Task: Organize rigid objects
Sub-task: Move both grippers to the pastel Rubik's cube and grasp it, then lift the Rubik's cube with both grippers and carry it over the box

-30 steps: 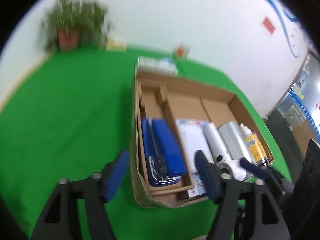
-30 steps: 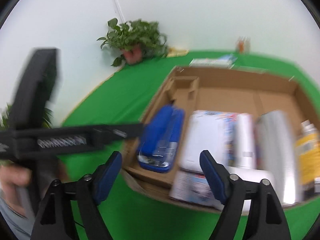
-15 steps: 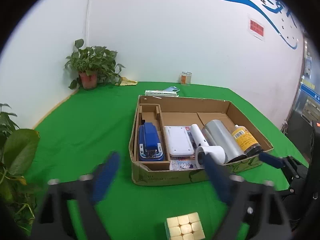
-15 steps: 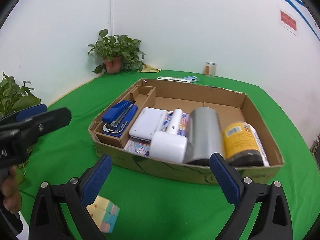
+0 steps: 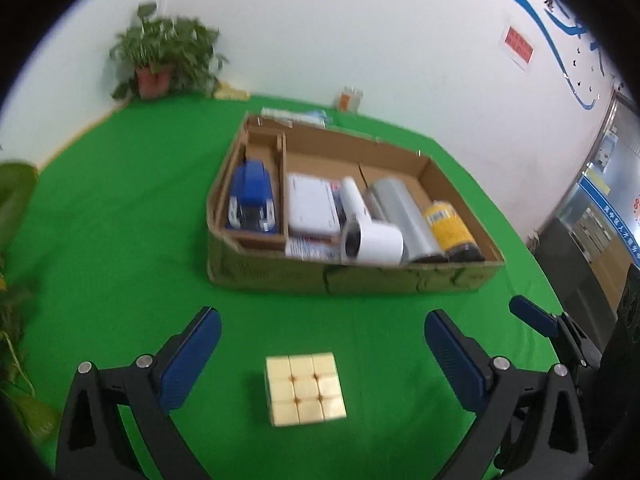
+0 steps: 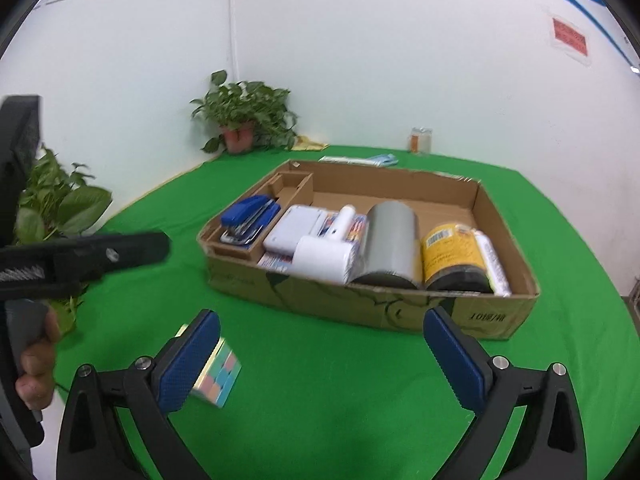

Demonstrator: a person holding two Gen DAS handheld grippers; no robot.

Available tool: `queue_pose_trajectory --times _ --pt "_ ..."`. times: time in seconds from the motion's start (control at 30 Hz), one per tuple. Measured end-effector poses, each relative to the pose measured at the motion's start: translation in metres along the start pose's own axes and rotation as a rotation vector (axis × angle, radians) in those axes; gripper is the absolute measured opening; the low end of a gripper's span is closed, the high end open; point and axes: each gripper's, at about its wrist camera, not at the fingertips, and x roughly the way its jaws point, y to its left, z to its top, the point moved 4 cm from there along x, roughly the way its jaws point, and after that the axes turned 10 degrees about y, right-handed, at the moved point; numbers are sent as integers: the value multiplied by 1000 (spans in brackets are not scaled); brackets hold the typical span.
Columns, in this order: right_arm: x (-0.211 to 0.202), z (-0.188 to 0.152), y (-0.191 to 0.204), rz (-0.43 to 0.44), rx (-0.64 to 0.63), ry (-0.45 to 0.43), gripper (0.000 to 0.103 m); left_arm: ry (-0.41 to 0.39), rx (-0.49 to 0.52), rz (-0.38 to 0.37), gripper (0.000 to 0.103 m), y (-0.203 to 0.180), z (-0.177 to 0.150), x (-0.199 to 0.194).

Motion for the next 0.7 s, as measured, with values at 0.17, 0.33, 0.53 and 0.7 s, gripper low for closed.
queue_pose_trajectory --times 0.17,0.33,0.53,0.7 --pt "11 -17 11 132 -42 49 102 142 -95 -55 100 22 -21 39" --pt "45 -55 26 315 -79 237 100 301 -186 -162 70 33 -49 78" --pt "69 -82 25 342 -79 357 85 338 -169 -215 67 11 -59 90" --pt "64 -91 12 328 -141 360 76 403 -133 -313 67 -25 -61 103"
